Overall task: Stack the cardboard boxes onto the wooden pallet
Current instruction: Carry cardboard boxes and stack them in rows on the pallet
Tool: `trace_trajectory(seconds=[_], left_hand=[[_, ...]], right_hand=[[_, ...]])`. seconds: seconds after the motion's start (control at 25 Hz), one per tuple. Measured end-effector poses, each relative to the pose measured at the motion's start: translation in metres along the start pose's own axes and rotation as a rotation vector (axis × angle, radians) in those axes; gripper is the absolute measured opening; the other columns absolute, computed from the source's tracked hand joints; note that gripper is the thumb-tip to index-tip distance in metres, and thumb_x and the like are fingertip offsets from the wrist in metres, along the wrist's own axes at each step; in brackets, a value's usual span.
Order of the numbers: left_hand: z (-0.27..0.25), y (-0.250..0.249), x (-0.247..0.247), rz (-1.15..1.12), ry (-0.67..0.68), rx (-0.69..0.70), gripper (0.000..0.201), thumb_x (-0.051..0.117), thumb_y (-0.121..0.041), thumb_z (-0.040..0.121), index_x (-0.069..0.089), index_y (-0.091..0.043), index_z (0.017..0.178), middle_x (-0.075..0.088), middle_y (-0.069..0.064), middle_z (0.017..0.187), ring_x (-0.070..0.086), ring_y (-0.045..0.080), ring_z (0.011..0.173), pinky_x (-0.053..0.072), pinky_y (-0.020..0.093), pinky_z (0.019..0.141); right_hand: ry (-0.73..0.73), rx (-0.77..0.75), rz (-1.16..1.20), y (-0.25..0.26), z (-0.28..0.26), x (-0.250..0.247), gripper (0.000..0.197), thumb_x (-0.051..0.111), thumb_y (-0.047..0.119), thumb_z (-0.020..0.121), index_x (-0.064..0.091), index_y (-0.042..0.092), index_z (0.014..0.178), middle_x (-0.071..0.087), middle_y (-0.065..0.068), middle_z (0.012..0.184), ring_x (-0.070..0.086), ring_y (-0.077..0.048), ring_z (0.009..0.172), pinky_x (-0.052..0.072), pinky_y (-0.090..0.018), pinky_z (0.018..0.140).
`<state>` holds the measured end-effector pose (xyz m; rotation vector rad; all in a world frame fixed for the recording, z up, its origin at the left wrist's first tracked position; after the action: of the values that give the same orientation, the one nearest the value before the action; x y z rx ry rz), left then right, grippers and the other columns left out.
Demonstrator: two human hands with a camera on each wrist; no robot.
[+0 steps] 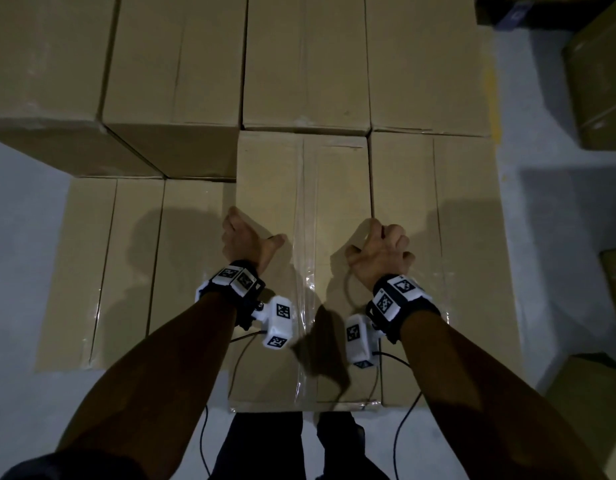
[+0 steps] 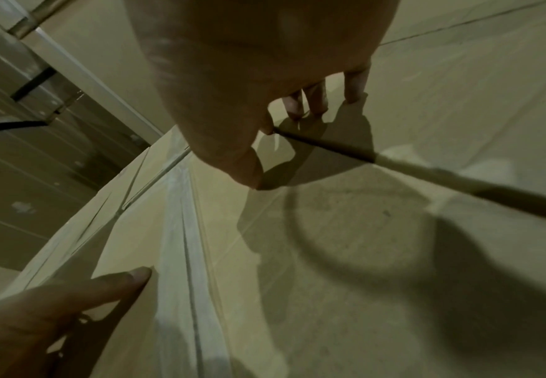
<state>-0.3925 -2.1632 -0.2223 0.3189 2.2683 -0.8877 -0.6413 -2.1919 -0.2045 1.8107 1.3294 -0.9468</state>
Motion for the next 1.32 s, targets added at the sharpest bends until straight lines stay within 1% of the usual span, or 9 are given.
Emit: trace_trajectory(seconds=[0.16,0.28,0.44,0.64,0.76,0.92,1.08,1.2,1.32], left_hand=[[-0.001,-0.001,0.001,-0.034,-0.037,0.021,0.116,0.084,-0.037,0.075,0.006,-0.006,0.156,0.019,0.013,0.159,0.027,0.035,0.143,0.027,0.047,0.116],[0.000,-0.001,0.001,-0.050,-0.060,0.028,0.114,0.085,-0.035,0.073,0.011,-0.006,0.155,0.024,0.014,0.157,0.031,0.036,0.139,0.030,0.050,0.114],[0.002,-0.001,0.002,-0.048,-0.096,0.032,0.110,0.088,-0.036,0.067,0.022,-0.005,0.149,0.034,0.015,0.149,0.040,0.038,0.131,0.038,0.054,0.107],[0.000,-0.002,0.001,-0.053,-0.106,0.036,0.107,0.089,-0.033,0.067,0.025,-0.007,0.148,0.037,0.014,0.146,0.040,0.037,0.130,0.036,0.053,0.108],[-0.001,-0.005,0.000,-0.043,-0.107,0.043,0.108,0.088,-0.033,0.068,0.022,-0.006,0.150,0.034,0.015,0.149,0.038,0.037,0.133,0.035,0.052,0.109],[-0.001,-0.007,0.001,-0.020,-0.082,0.044,0.111,0.085,-0.034,0.072,0.015,-0.007,0.154,0.028,0.015,0.154,0.033,0.036,0.138,0.032,0.051,0.113],[0.003,-0.006,0.003,0.043,-0.015,0.022,0.112,0.079,-0.038,0.080,0.003,-0.008,0.155,0.016,0.015,0.160,0.028,0.036,0.142,0.029,0.052,0.115],[0.002,-0.004,0.005,0.119,0.027,0.048,0.111,0.072,-0.042,0.086,-0.007,-0.006,0.156,0.003,0.015,0.164,0.015,0.035,0.148,0.023,0.049,0.119],[-0.004,-0.004,0.004,0.265,0.022,0.123,0.105,0.064,-0.048,0.091,-0.006,-0.003,0.156,-0.006,0.016,0.165,0.000,0.033,0.152,0.014,0.046,0.120]], right_hand=[[0.020,0.017,0.087,-0.003,0.001,-0.003,0.061,0.058,0.040,0.088,0.031,0.024,0.141,0.030,-0.012,0.136,0.033,-0.033,0.124,0.033,-0.048,0.098],[0.012,0.009,0.061,-0.004,0.000,-0.001,0.066,0.059,0.042,0.087,0.029,0.025,0.143,0.030,-0.012,0.136,0.034,-0.034,0.124,0.033,-0.048,0.099],[-0.009,-0.009,0.062,-0.005,0.000,0.000,0.069,0.062,0.043,0.085,0.029,0.025,0.143,0.031,-0.012,0.138,0.035,-0.034,0.125,0.034,-0.050,0.100],[0.002,-0.012,0.053,-0.005,-0.002,0.001,0.067,0.062,0.043,0.086,0.028,0.025,0.141,0.030,-0.011,0.138,0.033,-0.034,0.127,0.033,-0.051,0.102],[0.004,-0.015,0.054,-0.004,-0.001,0.001,0.068,0.062,0.043,0.086,0.027,0.027,0.141,0.030,-0.011,0.138,0.033,-0.034,0.127,0.033,-0.051,0.101],[0.012,-0.013,0.056,-0.005,0.000,0.002,0.069,0.062,0.045,0.086,0.026,0.027,0.142,0.029,-0.011,0.139,0.032,-0.034,0.127,0.032,-0.051,0.102],[-0.012,-0.018,0.019,-0.005,-0.001,0.002,0.070,0.062,0.045,0.086,0.026,0.025,0.144,0.029,-0.012,0.140,0.033,-0.035,0.127,0.033,-0.049,0.102],[-0.011,-0.050,-0.015,-0.007,-0.002,0.005,0.073,0.061,0.045,0.088,0.023,0.027,0.147,0.028,-0.012,0.141,0.032,-0.036,0.130,0.033,-0.049,0.105],[0.039,-0.112,-0.071,-0.011,-0.009,0.009,0.077,0.060,0.043,0.089,0.018,0.026,0.152,0.022,-0.013,0.147,0.026,-0.037,0.136,0.030,-0.049,0.110]])
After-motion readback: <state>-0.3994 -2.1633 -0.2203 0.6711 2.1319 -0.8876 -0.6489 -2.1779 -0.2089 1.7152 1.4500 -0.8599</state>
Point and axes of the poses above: each hand's wrist, its own z-axis towards the middle knuckle, its own x-axis out of the palm, y = z × x, the point moved 5 cm from there along z, towards the middle knuckle
